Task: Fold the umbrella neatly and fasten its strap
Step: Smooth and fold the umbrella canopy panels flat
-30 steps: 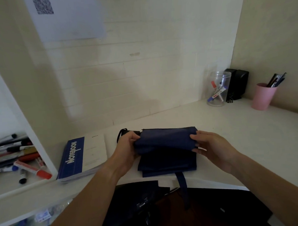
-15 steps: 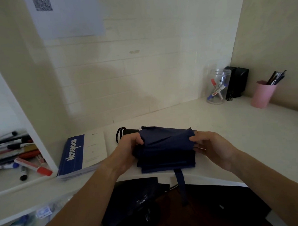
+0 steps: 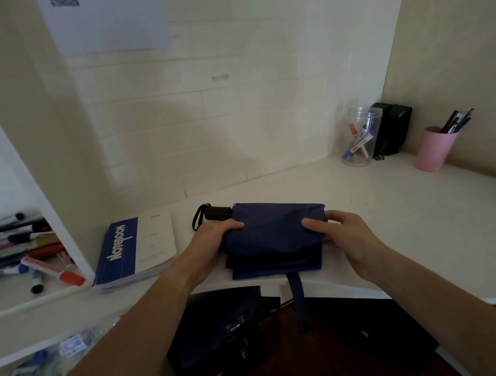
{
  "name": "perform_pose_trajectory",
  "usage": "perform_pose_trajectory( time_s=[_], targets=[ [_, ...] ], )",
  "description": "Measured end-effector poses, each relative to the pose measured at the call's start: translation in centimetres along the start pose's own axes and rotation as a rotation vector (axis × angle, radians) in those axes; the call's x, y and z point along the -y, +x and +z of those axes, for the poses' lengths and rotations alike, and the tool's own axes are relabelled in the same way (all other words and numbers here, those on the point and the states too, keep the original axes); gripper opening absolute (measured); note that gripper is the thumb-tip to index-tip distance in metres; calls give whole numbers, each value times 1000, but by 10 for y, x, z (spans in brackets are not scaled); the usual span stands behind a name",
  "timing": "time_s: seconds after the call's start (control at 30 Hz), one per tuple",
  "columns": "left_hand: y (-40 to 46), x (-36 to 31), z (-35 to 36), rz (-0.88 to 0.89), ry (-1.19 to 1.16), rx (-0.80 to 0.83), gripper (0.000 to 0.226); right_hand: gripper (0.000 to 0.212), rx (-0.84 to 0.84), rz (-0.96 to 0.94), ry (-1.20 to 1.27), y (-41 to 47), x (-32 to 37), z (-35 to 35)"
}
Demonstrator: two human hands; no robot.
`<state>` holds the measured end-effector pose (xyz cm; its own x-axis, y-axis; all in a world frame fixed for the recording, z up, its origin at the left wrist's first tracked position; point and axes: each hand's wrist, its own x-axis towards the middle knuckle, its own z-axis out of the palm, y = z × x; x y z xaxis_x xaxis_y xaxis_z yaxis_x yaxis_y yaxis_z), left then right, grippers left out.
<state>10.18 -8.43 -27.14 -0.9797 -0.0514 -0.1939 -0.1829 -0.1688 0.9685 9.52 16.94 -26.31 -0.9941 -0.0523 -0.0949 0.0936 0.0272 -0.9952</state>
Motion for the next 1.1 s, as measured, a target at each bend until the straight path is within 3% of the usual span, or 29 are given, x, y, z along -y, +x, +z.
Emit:
perform_pose_trajectory(
  time_s=[0.1, 0.2, 0.43, 0.57, 0.67, 0.77, 0.83, 0.9, 1.03, 1.1],
  targets=[
    [1, 1, -2, 21, 81, -45, 19, 40, -86, -13, -57, -10, -1, 1],
    [-2, 3, -3, 97, 311, -52, 16, 51, -117, -50, -139, -17, -9, -5],
    [-2, 10, -22, 191, 696, -4, 41, 27, -5, -308, -498, -24, -35, -17],
    [-6, 14, -23, 322, 983, -10, 50, 21, -25, -341, -653, -23, -41, -16],
    [-9, 16, -17, 426, 1218, -127, 35, 19, -28, -356, -703, -22, -42, -14],
    [-12, 9, -2, 552, 1344, -254, 43, 18, -30, -363, -771, -22, -41, -12],
    [-14, 1, 19, 804, 1333, -194, 44, 19, -28, -357, -780, -22, -39, -11],
    [-10, 0, 39, 926, 1361, -60, 40, 18, -29, -356, -772, -23, -37, -10],
    [0, 26, 37, 703, 1608, 132, 56, 18, 24, -265, -820, -23, -30, -10],
    [-2, 38, 30, 654, 1670, 168, 62, 7, -2, -247, -948, -22, -18, -12]
  ],
)
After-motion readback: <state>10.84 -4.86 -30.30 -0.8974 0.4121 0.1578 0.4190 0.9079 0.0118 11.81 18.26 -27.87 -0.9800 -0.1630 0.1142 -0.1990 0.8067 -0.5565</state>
